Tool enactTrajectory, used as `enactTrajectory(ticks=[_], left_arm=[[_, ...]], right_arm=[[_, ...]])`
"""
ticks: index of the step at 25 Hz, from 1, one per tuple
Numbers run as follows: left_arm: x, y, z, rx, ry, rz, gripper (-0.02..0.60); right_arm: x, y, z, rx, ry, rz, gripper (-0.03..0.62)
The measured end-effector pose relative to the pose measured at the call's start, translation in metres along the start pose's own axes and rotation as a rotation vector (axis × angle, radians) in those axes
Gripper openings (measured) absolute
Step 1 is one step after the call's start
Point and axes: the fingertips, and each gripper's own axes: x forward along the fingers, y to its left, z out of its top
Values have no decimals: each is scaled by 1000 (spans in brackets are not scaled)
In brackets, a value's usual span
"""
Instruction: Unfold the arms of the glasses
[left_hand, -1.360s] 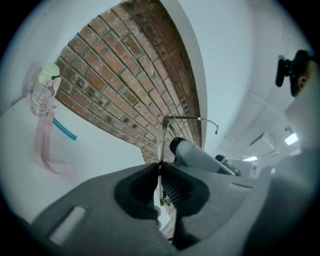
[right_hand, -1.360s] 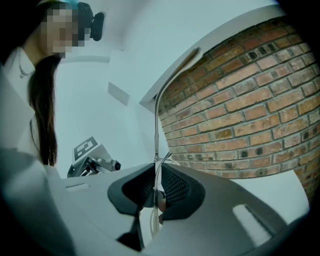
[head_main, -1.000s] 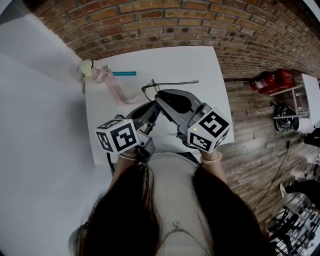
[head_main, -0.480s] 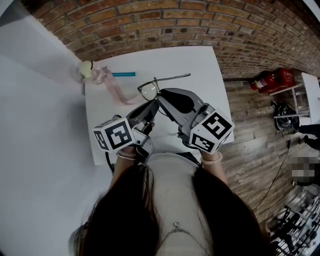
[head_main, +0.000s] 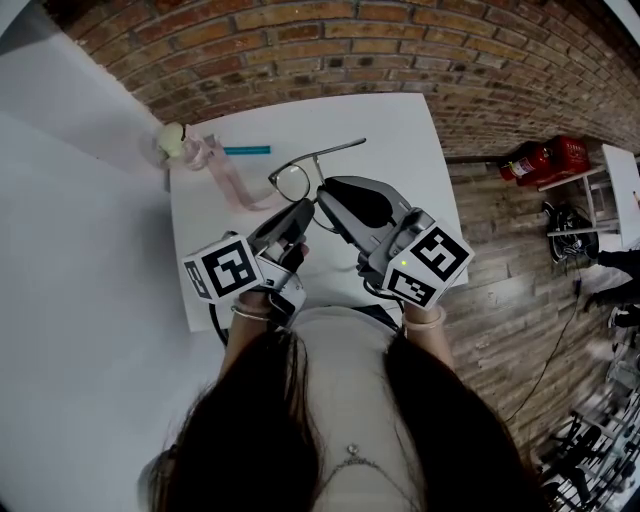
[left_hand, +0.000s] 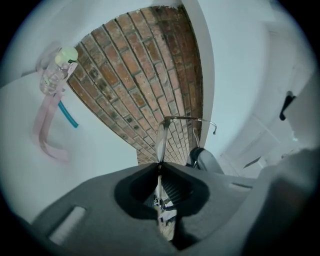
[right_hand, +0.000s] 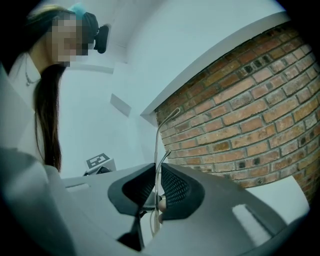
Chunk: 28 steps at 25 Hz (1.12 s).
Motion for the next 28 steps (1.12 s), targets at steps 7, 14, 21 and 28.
enactTrajectory(ticks=[7, 14, 21, 28], left_arm=[[-1, 3, 0, -42, -13, -10, 20], [-3, 3, 4, -87, -34, -30, 20], [-5, 2, 7, -152, -62, -58, 20], [-6, -4, 12, -237, -103, -103, 20]], right_arm=[[-3, -1, 2, 6, -17, 0, 40], [-8, -2, 10, 14, -54, 3, 38], [-12, -2, 14, 20, -75, 4, 37], [-15, -4, 18, 24, -91, 1, 35]])
